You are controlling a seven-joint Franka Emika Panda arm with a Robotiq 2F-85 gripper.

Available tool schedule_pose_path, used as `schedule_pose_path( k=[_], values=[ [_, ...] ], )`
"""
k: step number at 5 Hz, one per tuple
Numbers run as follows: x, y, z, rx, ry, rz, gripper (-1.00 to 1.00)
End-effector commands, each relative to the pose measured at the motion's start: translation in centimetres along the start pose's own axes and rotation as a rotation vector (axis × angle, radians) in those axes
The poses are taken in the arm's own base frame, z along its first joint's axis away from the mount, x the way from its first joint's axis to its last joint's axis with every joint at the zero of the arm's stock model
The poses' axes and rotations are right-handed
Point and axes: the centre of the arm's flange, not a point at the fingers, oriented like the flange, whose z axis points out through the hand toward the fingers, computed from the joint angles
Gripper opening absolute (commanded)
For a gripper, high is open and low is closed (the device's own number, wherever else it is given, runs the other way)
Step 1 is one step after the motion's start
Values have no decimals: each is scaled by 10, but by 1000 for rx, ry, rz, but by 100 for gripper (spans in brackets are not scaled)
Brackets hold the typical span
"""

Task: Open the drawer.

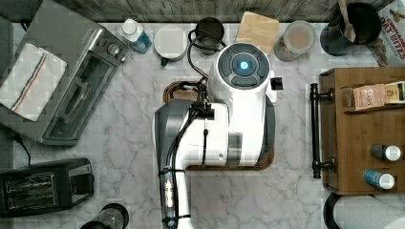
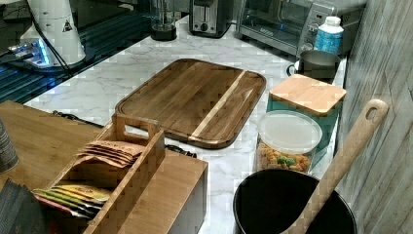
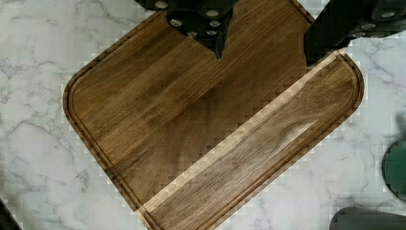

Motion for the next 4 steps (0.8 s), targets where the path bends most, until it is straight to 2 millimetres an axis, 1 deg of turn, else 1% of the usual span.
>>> schedule_pose_path(
  k=[1, 2, 3, 4],
  values=[
    [-1, 1, 6, -2, -14, 2, 100],
    [-1, 1, 6, -2, -14, 2, 100],
    [-2, 20, 27, -17, 42, -121, 100],
    [16, 48, 38, -5, 27, -212, 100]
  ],
)
